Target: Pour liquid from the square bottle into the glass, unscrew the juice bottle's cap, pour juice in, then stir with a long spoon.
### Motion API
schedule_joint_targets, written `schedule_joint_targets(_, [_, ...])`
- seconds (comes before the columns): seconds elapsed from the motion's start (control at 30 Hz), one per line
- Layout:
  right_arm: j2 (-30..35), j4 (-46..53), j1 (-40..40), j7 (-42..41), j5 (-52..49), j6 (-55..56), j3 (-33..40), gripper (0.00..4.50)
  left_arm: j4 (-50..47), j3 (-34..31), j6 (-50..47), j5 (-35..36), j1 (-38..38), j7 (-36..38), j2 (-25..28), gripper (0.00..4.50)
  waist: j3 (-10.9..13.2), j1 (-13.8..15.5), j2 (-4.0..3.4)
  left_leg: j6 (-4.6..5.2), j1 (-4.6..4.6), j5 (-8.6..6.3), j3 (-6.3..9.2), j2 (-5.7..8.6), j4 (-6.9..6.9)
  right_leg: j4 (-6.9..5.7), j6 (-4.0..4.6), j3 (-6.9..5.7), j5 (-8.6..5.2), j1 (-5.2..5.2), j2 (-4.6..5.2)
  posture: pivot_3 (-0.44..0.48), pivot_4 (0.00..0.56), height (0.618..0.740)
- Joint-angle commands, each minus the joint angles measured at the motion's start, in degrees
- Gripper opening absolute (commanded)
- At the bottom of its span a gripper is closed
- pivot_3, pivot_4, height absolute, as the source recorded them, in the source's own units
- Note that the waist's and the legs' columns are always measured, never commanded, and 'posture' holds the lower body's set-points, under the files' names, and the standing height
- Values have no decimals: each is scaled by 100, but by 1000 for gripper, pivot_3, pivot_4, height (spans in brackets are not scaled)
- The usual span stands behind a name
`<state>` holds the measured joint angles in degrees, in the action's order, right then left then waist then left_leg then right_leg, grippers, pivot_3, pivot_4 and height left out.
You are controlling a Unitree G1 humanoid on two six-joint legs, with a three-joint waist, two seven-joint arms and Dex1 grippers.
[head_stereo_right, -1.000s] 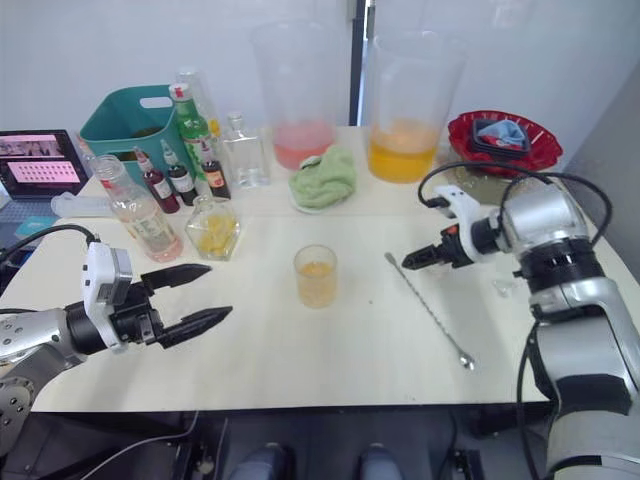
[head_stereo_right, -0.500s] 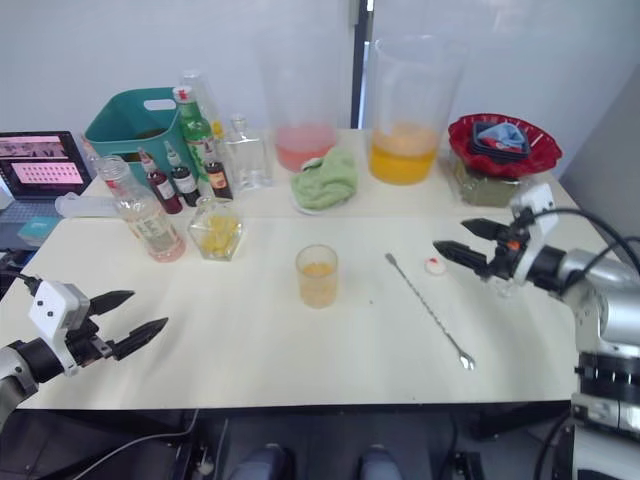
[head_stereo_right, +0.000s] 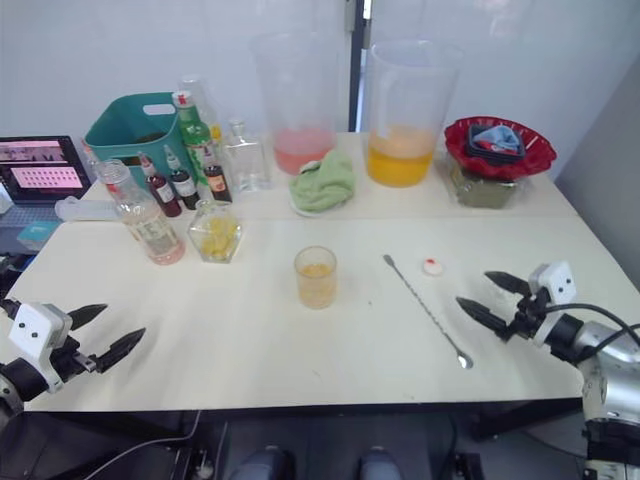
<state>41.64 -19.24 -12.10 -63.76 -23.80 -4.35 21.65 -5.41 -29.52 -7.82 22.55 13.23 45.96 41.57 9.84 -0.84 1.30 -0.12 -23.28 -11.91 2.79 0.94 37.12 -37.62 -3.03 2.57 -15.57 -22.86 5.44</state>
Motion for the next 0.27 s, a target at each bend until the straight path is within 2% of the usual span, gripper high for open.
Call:
schedule_joint_targets(0.03, [15, -21, 43, 57, -85, 293, 186, 4472, 53, -170, 230, -64, 31, -89, -49, 4500, 0, 4, 0, 0, 2, 0, 0, 0, 0, 1, 0, 0, 0, 3, 1, 0, 150, 740])
schedule_joint_targets(0.27, [-8, -134, 88, 113, -151, 420, 209, 4472, 133, -184, 382, -103, 43, -127, -79, 4500, 0, 12, 0, 0, 17, -1, 3, -2, -1, 10, -1, -7, 0, 26, 1, 0, 150, 740])
